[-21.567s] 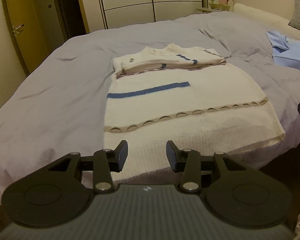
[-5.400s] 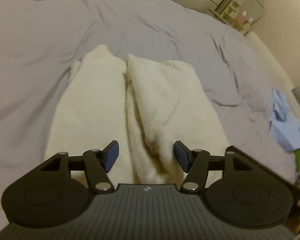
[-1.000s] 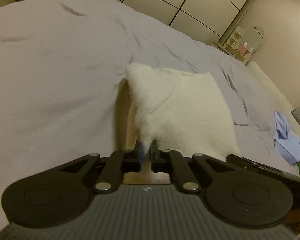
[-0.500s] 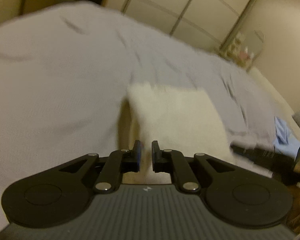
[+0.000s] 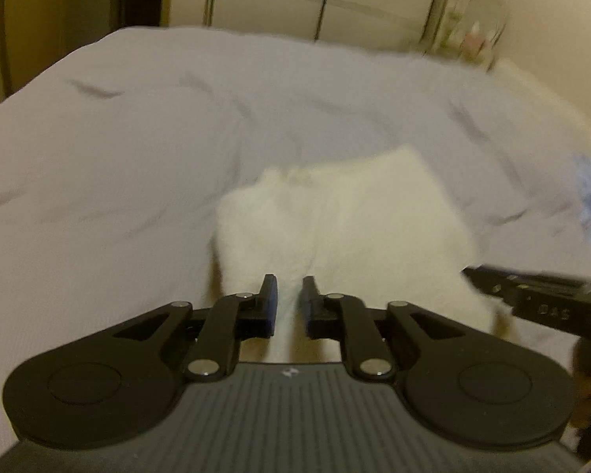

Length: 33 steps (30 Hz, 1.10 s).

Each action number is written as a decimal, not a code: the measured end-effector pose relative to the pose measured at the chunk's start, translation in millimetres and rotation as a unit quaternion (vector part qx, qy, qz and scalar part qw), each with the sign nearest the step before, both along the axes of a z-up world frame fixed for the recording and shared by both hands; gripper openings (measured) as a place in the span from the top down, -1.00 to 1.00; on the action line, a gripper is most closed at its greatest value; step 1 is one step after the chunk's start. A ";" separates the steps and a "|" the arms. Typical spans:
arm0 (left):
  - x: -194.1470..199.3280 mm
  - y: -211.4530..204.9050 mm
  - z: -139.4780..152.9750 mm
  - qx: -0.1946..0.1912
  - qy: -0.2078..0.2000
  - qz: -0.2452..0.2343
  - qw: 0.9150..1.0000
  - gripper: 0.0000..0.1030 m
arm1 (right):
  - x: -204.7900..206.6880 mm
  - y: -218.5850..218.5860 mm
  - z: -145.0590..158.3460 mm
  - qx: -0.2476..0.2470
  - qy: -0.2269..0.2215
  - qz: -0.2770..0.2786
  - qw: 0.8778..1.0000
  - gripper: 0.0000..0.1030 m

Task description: Fold clothes

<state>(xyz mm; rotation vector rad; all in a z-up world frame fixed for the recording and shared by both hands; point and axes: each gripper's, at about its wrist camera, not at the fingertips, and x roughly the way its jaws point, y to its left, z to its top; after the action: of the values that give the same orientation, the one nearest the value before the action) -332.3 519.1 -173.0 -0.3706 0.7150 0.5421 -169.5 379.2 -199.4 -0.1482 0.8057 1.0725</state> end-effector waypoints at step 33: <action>-2.1 -20.8 9.4 0.071 0.061 0.031 0.995 0.46 | -24.2 3.1 8.8 -0.020 -0.060 0.047 0.997 0.36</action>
<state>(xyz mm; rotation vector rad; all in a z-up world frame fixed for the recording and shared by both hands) -334.5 498.3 -163.6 -0.2295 0.7789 0.6743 -193.6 382.3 -190.6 -0.2834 0.7179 1.1259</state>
